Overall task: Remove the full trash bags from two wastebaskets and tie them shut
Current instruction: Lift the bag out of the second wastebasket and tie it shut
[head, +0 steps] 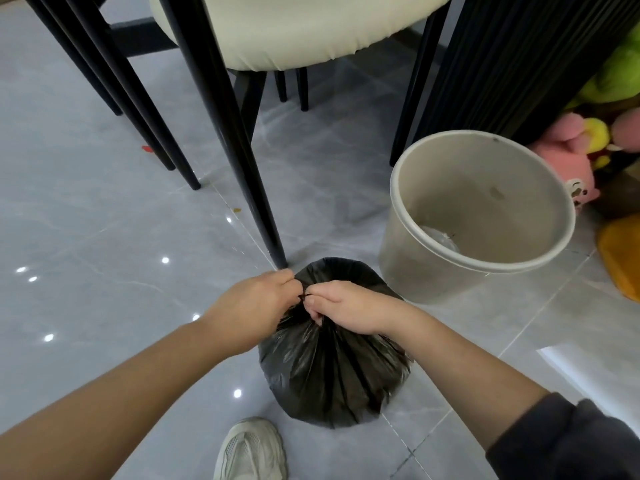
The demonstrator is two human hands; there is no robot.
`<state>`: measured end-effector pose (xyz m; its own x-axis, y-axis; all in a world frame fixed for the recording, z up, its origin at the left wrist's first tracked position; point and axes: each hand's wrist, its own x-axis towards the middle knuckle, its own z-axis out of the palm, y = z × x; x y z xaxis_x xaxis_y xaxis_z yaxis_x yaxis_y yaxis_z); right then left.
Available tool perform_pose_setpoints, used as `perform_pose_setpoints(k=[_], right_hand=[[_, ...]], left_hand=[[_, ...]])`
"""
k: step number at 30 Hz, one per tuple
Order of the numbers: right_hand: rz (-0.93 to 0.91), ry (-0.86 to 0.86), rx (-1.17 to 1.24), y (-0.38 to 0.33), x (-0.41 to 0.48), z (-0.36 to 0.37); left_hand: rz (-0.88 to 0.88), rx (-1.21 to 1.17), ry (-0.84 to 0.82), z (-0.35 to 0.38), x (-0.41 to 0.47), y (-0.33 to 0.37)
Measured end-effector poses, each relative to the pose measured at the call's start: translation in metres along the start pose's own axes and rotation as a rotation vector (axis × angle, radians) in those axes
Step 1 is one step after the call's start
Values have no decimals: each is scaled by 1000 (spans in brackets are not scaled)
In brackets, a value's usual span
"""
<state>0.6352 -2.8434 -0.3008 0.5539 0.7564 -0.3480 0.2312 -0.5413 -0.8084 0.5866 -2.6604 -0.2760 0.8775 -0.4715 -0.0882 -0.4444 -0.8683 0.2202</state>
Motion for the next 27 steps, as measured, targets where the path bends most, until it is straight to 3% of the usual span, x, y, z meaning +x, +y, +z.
perform_pose_setpoints(k=[4, 8, 11, 14, 16, 19, 21, 24, 27], right_hand=[[-82, 79, -395, 3, -4, 2], [-205, 219, -512, 9, -12, 10], [-197, 278, -490, 13, -13, 15], [-154, 304, -435, 15, -12, 20], [-115, 302, -364, 12, -10, 21], [-57, 267, -248, 7, -5, 22], [6, 243, -147, 4, -2, 20], [110, 233, -32, 6, 4, 18], [147, 247, 72, 10, 7, 17]], left_hand=[[-386, -658, -193, -5, 1, 6], [-679, -1282, -369, -12, -4, 13], [-706, -1605, -304, -14, -9, 24], [-706, -1732, -89, -7, -12, 37], [-707, -1618, 50, 1, -11, 42], [-612, -1227, 198, 14, -7, 41], [-364, -856, 272, 20, -7, 38], [5, -100, 312, 33, -10, 27], [127, 161, 277, 38, -6, 20]])
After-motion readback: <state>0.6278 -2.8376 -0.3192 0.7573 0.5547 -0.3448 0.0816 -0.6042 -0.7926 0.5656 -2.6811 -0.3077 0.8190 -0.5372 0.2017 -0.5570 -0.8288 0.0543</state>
